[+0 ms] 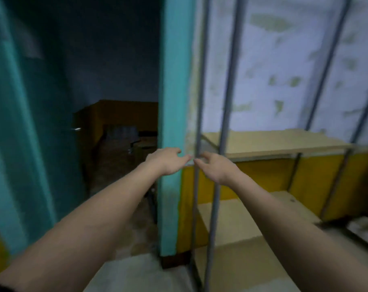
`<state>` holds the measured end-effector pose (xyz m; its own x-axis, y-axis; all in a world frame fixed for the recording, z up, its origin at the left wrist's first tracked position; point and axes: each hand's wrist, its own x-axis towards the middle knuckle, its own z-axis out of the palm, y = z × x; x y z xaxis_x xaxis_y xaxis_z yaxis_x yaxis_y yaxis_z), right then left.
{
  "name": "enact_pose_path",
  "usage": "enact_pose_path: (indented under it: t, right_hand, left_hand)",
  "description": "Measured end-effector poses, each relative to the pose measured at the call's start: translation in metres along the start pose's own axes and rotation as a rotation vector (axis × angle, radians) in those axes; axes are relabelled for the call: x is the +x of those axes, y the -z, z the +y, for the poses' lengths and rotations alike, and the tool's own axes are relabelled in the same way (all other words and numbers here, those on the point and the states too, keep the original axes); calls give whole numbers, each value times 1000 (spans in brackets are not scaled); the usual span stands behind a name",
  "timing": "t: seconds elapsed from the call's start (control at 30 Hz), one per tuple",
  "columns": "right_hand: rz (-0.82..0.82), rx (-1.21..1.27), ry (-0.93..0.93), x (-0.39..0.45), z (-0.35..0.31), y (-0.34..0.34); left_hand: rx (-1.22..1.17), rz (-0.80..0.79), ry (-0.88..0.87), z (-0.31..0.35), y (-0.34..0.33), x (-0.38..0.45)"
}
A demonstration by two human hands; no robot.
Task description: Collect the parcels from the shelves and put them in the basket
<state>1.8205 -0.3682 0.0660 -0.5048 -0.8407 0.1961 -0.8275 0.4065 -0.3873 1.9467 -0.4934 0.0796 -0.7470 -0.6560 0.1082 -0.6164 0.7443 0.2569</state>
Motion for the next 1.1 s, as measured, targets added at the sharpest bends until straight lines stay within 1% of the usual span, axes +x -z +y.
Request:
enact_pose_path:
  t: [0.1,0.2,0.37,0.43,0.53,0.63,0.7,0.87,1.0,1.1]
  right_hand:
    - [88,-30,-103,-26,99,68]
    - [146,-57,-187,-58,194,129]
    - [227,-133,-352,-111,340,207]
    - [232,-160,-425,-128,389,233]
    - [223,-162,-512,-152,455,269]
    - [221,-152,-572,-172,514,302]
    - [238,-160,-622,-184,552,321]
    - [275,-239,-752,-190,648,357]
    - [285,-350,-819,-174,729,389]
    - [306,-361,-870,-158,794,421]
  left_hand:
    - [71,15,-147,110,-15,34]
    - [88,41,-239,215,-39,57]
    - [-9,-50,-335,371,-85,91]
    - [-51,-81,-393,426,-99,103]
    - [-40,-84,-475,504,-121,121]
    - [93,-81,-559,572,-146,132]
    - [114,-122,-605,613,-166,142]
    - [-8,-208,-658,714,-211,192]
    - [-49,-207,-700,799,-241,252]
    - [-106,-233,-739,872,-256,304]
